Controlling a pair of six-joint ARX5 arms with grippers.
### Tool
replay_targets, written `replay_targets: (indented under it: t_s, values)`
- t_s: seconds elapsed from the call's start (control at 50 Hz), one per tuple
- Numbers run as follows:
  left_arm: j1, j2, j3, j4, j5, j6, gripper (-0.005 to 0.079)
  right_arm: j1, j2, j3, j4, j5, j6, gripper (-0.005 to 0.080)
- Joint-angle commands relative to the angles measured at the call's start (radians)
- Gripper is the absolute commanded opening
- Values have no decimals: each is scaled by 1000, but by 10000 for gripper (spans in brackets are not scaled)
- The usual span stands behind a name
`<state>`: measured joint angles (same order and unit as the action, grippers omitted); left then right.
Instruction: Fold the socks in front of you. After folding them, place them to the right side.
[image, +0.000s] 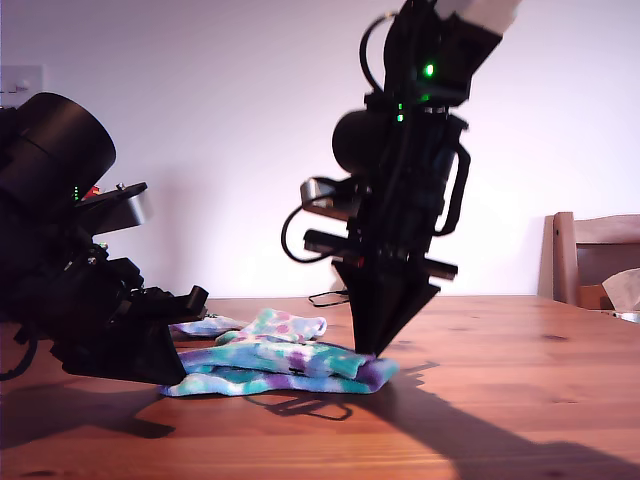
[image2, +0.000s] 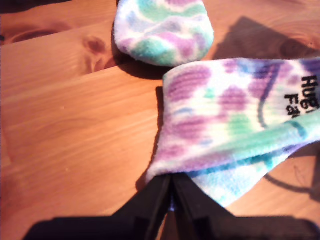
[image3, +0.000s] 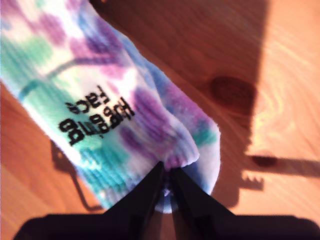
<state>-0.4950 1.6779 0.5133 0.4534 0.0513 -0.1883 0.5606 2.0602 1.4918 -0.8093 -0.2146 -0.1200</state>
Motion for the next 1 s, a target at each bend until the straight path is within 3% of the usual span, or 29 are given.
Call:
replay_targets:
  t_s: [0.0, 0.44, 0.98]
  values:
    - [3, 42, -28, -43, -3, -7, -21, -3, 47, -19, 4, -5, -13, -12]
    - [5, 21, -28, -78, 22, -5, -21, 2, 89, -82, 65, -16, -33, -12]
    - [5, -221, -26, -190, 196, 5, -21, 7, 89, -83, 76, -46, -26, -12]
